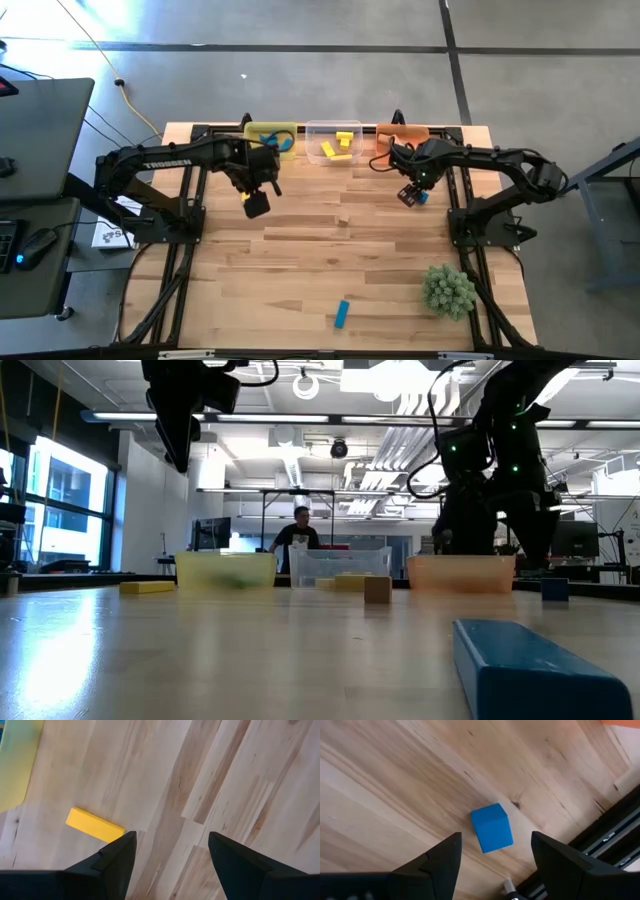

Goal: Sort & place blocks by color
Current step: Put the blue block into the yellow bin

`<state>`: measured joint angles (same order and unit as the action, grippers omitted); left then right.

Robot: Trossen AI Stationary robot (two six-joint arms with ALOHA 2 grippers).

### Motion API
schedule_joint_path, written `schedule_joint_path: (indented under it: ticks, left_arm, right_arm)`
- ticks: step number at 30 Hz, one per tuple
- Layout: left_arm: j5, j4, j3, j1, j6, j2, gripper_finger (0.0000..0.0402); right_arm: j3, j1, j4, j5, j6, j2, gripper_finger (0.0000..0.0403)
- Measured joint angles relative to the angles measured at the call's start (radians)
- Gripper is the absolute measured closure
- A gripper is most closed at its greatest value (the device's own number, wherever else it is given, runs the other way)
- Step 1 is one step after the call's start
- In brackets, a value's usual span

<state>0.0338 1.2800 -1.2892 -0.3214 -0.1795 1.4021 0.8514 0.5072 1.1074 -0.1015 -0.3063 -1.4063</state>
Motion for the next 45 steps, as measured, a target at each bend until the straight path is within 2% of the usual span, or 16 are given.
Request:
schedule_joint_path:
  ticks: [8, 21, 24, 27, 33, 38, 45]
  left_arm:
    - [0.0, 0.0, 0.0, -0.028, 0.0, 0.0, 0.0163]
    - [-0.002, -0.001, 0.0, -0.046, 0.0, 0.0, 0.0163]
    - [-0.003, -0.001, 0.0, -0.046, 0.0, 0.0, 0.0163]
    - [-0.004, -0.002, 0.0, -0.046, 0.0, 0.0, 0.0163]
    - [-0.003, -0.003, 0.0, -0.046, 0.014, 0.0, 0.0163]
    - [-0.004, -0.01, 0.0, -0.046, 0.019, 0.0, 0.0163]
    - [-0.003, -0.071, 0.0, -0.057, 0.018, 0.0, 0.0163]
  right_arm:
    - [-0.042, 0.004, -0.038, 0.009, 0.046, -0.013, 0.0174]
    - [-0.108, 0.004, -0.098, -0.022, 0.027, -0.097, 0.0174]
    - [-0.108, 0.004, -0.121, -0.033, 0.027, -0.111, 0.0183]
    - [-0.108, 0.004, -0.132, -0.029, 0.023, -0.114, 0.0211]
    - [-0.107, 0.004, -0.13, 0.023, 0.016, -0.113, 0.03]
    - [-0.104, 0.004, -0.127, 0.07, -0.01, -0.113, 0.03]
    - [-0.01, 0.002, -0.129, 0.243, -0.052, -0.114, 0.03]
